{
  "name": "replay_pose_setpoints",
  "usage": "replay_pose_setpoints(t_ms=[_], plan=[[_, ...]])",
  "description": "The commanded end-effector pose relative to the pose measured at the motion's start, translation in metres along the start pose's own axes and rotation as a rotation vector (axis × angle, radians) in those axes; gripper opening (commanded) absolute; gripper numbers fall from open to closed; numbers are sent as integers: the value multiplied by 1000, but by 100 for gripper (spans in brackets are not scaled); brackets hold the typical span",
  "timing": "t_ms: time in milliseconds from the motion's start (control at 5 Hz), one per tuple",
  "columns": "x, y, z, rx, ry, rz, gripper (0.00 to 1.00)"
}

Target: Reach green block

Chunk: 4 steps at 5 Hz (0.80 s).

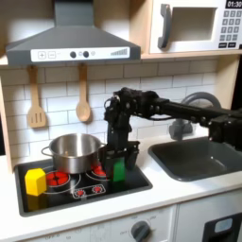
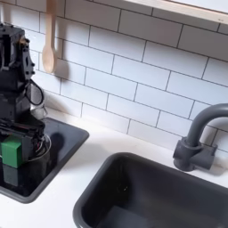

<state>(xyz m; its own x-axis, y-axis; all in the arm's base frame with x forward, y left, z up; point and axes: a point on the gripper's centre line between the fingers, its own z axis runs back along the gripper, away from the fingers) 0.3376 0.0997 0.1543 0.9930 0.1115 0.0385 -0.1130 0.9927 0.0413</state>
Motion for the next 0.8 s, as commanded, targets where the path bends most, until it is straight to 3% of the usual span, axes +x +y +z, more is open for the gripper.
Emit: replay_pose_setpoints(t_ms=[0,600], plan=[[0,1,-11,-4,18,-16,100],[1,0,-20,-2,38,-23,100]])
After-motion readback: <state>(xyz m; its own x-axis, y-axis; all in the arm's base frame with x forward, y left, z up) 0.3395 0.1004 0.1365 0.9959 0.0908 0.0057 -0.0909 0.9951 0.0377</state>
